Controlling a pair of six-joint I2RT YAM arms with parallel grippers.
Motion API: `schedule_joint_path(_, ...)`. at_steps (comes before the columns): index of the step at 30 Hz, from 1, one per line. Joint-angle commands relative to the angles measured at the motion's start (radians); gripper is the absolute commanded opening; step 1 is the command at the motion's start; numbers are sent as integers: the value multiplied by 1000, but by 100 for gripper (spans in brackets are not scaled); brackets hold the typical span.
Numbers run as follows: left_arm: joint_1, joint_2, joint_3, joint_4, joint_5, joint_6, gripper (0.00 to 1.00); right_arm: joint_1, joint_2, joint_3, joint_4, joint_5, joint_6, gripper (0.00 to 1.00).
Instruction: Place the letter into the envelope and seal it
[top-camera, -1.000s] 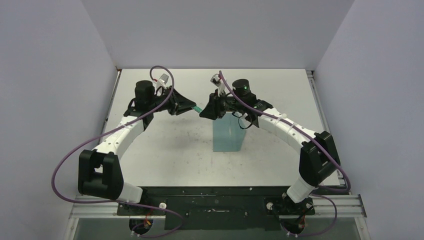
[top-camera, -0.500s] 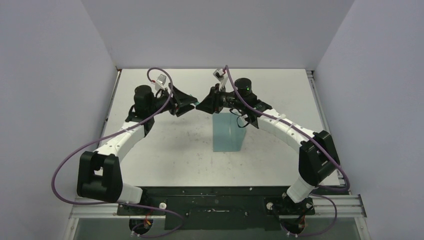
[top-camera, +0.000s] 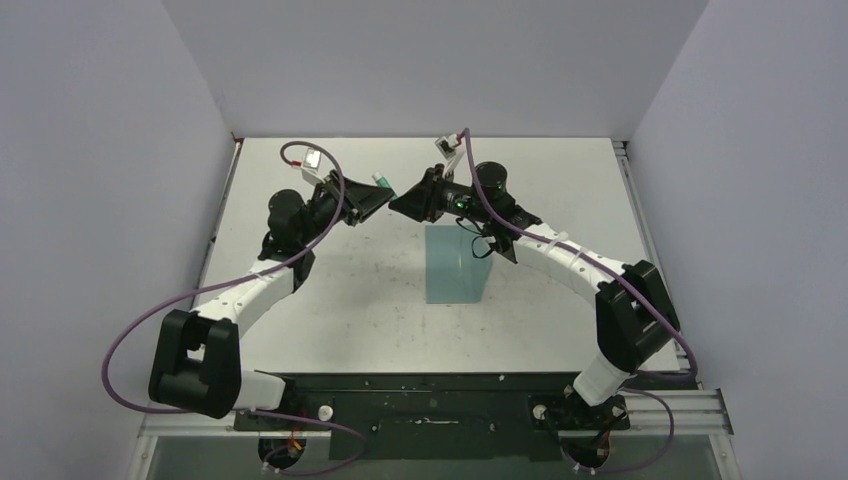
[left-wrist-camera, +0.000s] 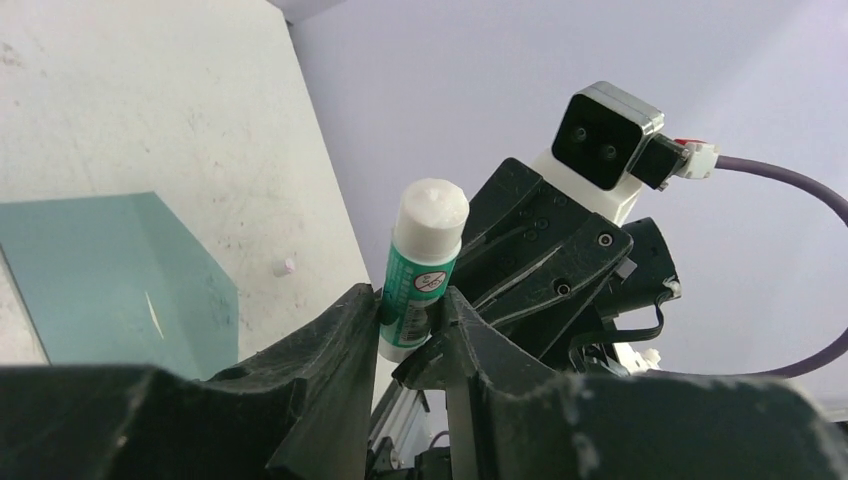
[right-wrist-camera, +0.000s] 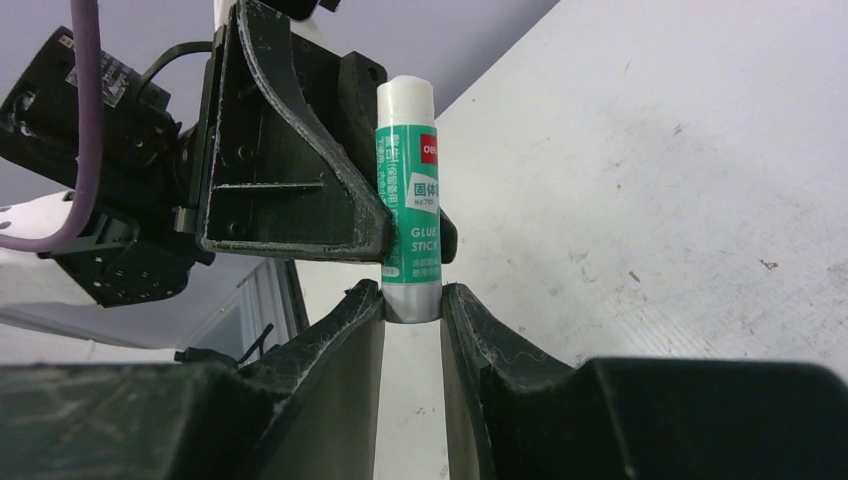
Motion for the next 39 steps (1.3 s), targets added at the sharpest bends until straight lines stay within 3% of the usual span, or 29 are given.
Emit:
schedule_joint_path(1,-15,-12,-8,162,-30,0,29,1,-28,-3,113,-22,43,5)
schedule_joint_path(5,-16,-3,4,177,-34,25,43,-11,-29,0,120,-50,56,5)
schedule_joint_path(9,-15,8,20,188,-37,62,45,-13,-28,4,115,-61,64,5)
schedule_joint_path(12,-18,10,31,180,-40,89,29,-16,-27,6,121,-65,76,5)
schedule_joint_path(15,-24,7,32,178,-41,116,2,-19,-27,15,125,-73,95,5)
schedule_joint_path(17,-25,1,33,188,-45,126,0,-30,-26,17,148,-83,140,5)
schedule_joint_path(21,-29,-15,46,250,-62,126,0,-68,-17,-11,311,-81,387,5)
schedule_joint_path(26,-32,-35,97,342,-107,107,0,-99,57,-132,775,42,959,5)
schedule_joint_path(29,-34,-38,131,360,-133,87,0,-72,115,-154,947,162,1216,5)
schedule_joint_path(34,-38,-79,139,358,-165,86,0,-13,172,-161,1093,376,1419,5)
schedule_joint_path(37,-38,-112,120,333,-211,98,0,6,209,-164,1149,388,1492,5)
schedule_joint_path(38,-38,-121,118,305,-225,100,0,0,210,-163,1141,355,1479,12)
schedule_joint_path(39,-38,-132,123,257,-241,96,0,-9,202,-161,1110,315,1444,27)
